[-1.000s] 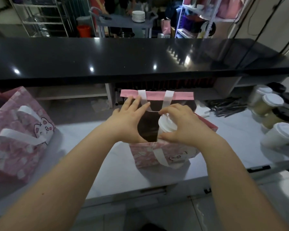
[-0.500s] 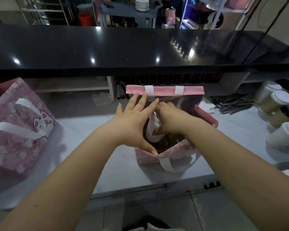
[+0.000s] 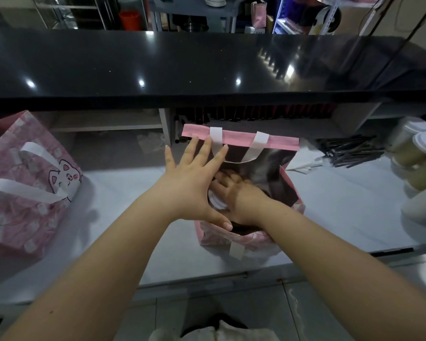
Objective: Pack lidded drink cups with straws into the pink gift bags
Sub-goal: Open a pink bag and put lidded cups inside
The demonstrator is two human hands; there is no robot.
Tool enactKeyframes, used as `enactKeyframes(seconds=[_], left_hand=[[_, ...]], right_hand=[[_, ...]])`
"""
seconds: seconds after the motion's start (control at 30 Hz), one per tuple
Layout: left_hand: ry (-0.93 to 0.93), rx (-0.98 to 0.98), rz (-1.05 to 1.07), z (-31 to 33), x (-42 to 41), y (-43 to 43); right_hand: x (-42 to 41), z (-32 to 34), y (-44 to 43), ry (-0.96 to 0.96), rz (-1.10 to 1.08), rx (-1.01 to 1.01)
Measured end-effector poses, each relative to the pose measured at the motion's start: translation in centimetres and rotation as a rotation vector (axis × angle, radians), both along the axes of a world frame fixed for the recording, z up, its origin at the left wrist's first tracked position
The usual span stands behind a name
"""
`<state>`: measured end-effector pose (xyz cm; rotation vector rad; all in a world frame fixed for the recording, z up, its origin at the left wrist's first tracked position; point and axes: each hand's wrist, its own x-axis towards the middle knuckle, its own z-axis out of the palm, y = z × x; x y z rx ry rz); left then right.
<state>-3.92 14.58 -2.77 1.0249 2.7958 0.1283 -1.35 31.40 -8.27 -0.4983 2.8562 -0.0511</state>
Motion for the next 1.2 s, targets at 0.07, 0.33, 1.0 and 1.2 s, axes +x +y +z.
enactKeyframes(seconds=[0.07,0.33,1.0,1.2], left_hand=[[0.004,0.019,0.005,-0.3,0.2,-0.3],[0.036,0.128,0.003,-1.5,1.3,-1.6],[0.186,0.151,-0.096,5.0,1.5,3.0],[0.188,0.196,-0.284,5.9,4.0,10.5]], right_hand=[[-0.2,-0.7,-0.2,-0.016,0.023,0.026],[-0.2,-3.4,-0.8,0.044,0.014,0.019],[6.3,10.7,4.7,0.429,-0.458,-0.413],[12.4,11.1,8.0,0.611,-0.62,-0.295]])
